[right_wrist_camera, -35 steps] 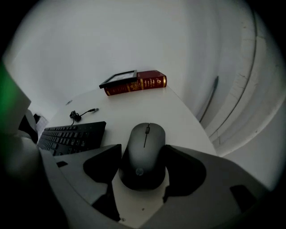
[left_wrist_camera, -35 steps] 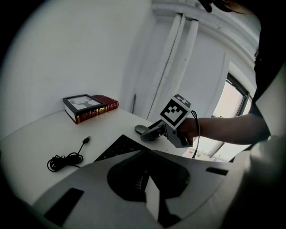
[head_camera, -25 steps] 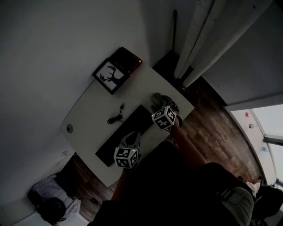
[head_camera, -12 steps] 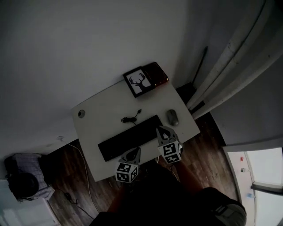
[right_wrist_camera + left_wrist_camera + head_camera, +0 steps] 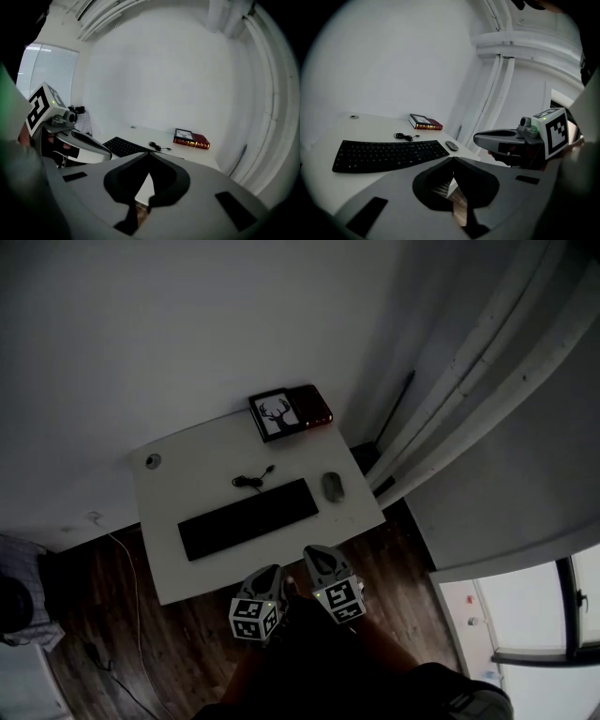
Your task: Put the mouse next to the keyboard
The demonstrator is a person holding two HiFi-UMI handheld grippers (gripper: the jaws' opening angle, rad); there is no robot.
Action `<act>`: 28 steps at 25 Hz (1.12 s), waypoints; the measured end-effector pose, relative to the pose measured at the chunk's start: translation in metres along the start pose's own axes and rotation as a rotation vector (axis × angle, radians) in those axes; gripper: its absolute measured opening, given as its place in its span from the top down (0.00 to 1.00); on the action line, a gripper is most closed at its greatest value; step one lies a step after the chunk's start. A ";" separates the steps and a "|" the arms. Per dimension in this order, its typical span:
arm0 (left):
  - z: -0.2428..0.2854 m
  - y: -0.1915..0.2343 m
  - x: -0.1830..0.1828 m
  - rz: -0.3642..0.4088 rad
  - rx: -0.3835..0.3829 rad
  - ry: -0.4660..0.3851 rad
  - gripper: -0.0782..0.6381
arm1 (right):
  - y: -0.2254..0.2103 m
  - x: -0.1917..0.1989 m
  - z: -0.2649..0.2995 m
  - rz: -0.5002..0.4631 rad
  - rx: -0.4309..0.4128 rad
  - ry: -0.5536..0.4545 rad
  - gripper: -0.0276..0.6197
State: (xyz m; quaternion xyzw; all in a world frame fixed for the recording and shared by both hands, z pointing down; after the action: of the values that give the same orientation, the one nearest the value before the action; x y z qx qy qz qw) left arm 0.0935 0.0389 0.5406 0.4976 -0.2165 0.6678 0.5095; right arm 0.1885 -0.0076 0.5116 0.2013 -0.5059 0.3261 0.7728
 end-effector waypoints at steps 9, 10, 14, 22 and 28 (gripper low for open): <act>0.005 -0.053 -0.016 0.092 0.018 -0.026 0.89 | -0.011 0.009 -0.047 0.031 -0.010 -0.043 0.93; 0.009 -0.057 -0.021 0.096 0.008 -0.036 0.89 | -0.015 0.008 -0.052 0.022 -0.015 -0.050 0.93; 0.031 -0.087 -0.034 0.078 -0.014 -0.079 0.89 | -0.051 0.005 -0.084 0.032 -0.018 -0.081 0.93; 0.063 -0.177 -0.039 0.123 0.063 -0.082 0.89 | -0.101 0.016 -0.138 0.019 0.009 -0.102 0.93; 0.075 -0.204 -0.039 0.159 0.084 -0.065 0.89 | -0.118 0.022 -0.157 0.009 0.023 -0.115 0.93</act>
State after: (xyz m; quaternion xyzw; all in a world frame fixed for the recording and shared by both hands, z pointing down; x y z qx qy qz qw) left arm 0.3091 0.0396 0.4922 0.5210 -0.2435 0.6983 0.4261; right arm 0.3806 0.0162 0.4700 0.2261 -0.5468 0.3232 0.7385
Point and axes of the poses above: the fingertips, and each gripper's own axes: z forward along the fingers, y to its left, x out of its underside, the point moved 3 cm from there along -z, backward along the fingers, and after that the axes turned 9 degrees about z, right-handed, at the moved point
